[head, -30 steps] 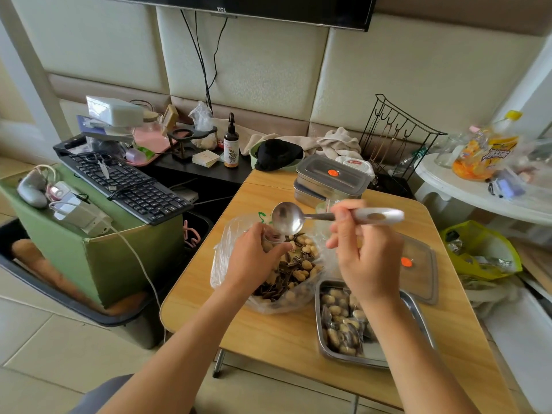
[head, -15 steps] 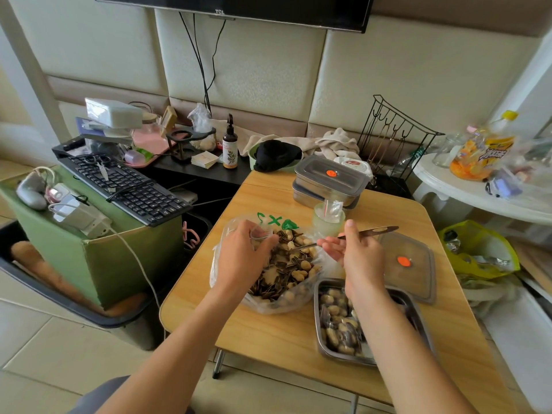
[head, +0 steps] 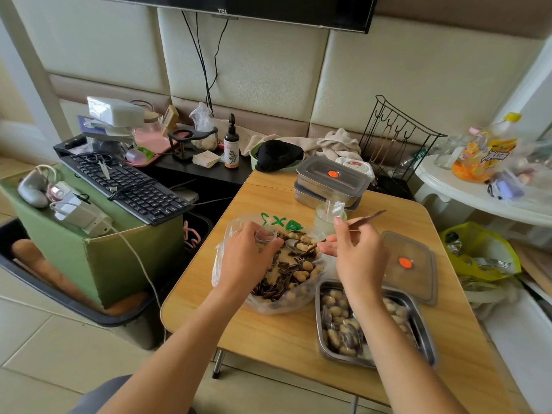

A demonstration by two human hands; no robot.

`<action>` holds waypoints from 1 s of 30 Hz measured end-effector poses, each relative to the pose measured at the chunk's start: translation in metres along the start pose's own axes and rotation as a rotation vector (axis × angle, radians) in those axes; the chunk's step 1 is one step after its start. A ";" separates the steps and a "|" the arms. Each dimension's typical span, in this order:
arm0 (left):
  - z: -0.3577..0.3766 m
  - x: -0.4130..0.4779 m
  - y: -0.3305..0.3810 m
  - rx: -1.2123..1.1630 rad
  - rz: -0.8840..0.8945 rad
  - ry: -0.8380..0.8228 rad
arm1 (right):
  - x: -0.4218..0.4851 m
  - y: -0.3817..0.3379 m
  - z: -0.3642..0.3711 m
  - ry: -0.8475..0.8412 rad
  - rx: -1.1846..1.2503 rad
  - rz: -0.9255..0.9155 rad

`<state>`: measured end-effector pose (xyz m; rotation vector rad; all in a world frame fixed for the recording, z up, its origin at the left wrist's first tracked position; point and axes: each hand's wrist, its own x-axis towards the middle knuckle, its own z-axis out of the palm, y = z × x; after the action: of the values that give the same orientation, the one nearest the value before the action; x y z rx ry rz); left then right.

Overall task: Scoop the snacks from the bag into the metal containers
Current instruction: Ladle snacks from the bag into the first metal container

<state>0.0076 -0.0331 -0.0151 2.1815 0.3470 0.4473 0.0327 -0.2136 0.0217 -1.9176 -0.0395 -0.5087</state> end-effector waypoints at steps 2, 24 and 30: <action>0.001 0.000 -0.001 0.016 0.001 -0.005 | -0.001 0.001 0.002 -0.005 -0.040 -0.079; 0.004 0.002 -0.003 0.055 -0.003 -0.004 | 0.014 -0.001 -0.023 0.113 0.233 0.245; 0.005 0.002 -0.004 0.076 0.004 -0.022 | 0.010 0.005 -0.013 -0.008 0.020 0.073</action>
<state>0.0109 -0.0337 -0.0213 2.2598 0.3521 0.4181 0.0390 -0.2299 0.0249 -1.8946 0.0210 -0.4502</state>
